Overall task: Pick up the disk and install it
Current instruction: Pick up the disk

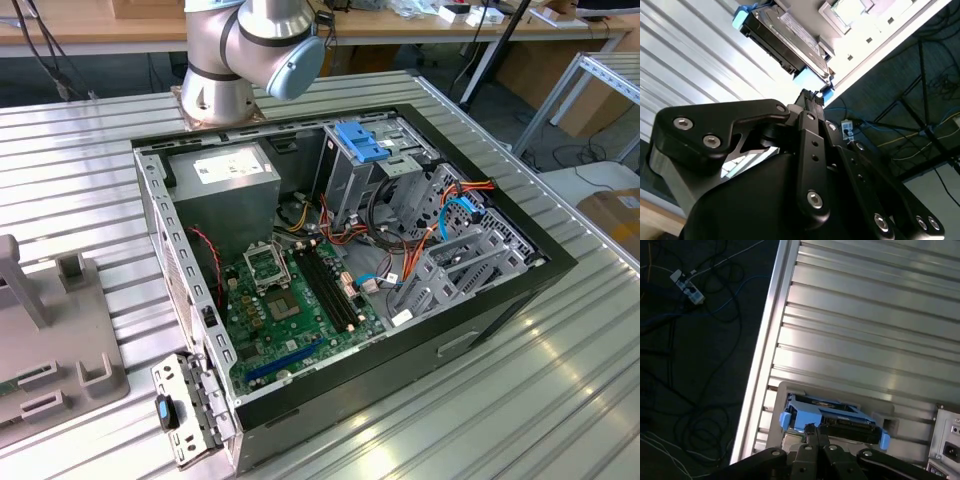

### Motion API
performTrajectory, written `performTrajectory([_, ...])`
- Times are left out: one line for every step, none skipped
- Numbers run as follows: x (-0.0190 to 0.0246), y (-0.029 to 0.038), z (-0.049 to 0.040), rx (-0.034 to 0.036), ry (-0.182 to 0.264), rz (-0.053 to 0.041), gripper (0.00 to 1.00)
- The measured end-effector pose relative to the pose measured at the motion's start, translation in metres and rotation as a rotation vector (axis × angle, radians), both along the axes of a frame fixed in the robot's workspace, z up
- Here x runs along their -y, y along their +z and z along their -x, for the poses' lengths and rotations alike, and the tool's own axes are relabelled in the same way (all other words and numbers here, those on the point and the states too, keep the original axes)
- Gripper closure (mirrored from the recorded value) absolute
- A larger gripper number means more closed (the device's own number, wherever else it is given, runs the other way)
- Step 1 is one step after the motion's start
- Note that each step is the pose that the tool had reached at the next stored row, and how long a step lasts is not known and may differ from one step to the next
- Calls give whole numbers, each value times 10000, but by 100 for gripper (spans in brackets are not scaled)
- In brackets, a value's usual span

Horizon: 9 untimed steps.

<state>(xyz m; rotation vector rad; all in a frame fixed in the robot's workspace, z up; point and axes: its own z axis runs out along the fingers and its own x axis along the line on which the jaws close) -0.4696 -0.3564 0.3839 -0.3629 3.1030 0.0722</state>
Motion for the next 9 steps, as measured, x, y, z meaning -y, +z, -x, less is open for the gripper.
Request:
performTrajectory([0,0,0,0,138,0,89])
performTrajectory([0,0,0,0,287,0,89])
performTrajectory([0,0,0,0,408,1,89])
performTrajectory([0,0,0,1,614,0,89])
performTrajectory([0,0,0,1,838,0,89])
performTrajectory([0,0,0,1,1131,0,89])
performTrajectory([0,0,0,1,1357,0,89])
performTrajectory([0,0,0,1,1514,0,89])
performTrajectory([0,0,0,1,1631,0,89])
